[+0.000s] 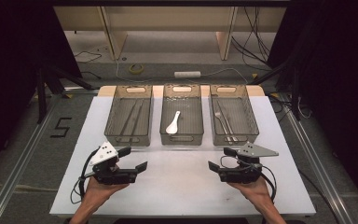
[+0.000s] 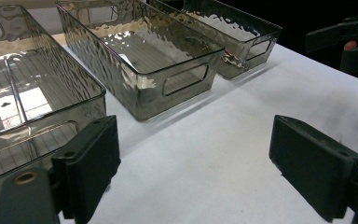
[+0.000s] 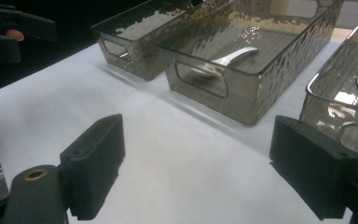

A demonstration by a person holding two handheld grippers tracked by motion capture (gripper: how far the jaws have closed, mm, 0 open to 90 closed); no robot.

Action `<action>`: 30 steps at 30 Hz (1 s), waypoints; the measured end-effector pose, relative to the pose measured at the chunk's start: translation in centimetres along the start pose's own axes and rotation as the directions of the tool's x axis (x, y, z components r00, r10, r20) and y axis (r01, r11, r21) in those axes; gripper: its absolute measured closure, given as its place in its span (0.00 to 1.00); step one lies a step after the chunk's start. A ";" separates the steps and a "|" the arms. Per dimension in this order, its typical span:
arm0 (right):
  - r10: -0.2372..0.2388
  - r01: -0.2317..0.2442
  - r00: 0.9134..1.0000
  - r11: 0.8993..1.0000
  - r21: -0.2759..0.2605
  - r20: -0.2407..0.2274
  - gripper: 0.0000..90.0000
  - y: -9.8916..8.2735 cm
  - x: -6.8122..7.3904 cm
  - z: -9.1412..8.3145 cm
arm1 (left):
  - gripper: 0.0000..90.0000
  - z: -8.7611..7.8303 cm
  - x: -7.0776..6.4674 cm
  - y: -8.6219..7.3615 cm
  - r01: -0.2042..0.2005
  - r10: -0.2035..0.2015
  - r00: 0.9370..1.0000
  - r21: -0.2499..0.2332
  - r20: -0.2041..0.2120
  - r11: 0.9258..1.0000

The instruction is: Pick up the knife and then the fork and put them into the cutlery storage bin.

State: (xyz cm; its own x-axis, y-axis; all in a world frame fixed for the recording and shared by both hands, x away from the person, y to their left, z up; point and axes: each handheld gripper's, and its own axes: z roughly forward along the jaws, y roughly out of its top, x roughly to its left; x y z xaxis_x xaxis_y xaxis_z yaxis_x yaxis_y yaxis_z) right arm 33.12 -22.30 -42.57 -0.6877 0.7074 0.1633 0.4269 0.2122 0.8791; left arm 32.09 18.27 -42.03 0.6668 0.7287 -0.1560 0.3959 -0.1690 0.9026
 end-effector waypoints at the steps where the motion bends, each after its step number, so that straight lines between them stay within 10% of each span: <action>1: 0.000 0.000 1.000 1.000 0.003 0.002 0.21 -0.1 0.0 0.0 | 0.17 0.0 0.0 0.0 0.000 0.000 1.000 0.001 0.002 1.000; 30: -0.015 0.015 0.999 1.000 0.006 0.052 0.21 -1.6 0.2 -1.1 | 0.17 0.2 -0.1 -0.1 -0.004 0.004 1.000 0.020 0.019 1.000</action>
State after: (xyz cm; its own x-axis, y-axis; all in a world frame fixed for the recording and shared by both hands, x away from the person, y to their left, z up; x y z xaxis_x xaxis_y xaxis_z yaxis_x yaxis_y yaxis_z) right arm 31.63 -23.20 -43.44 -0.6625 0.7383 0.1262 0.4198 0.2265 0.8789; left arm 32.11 18.02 -42.16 0.6803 0.7152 -0.1602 0.4054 -0.1851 0.8952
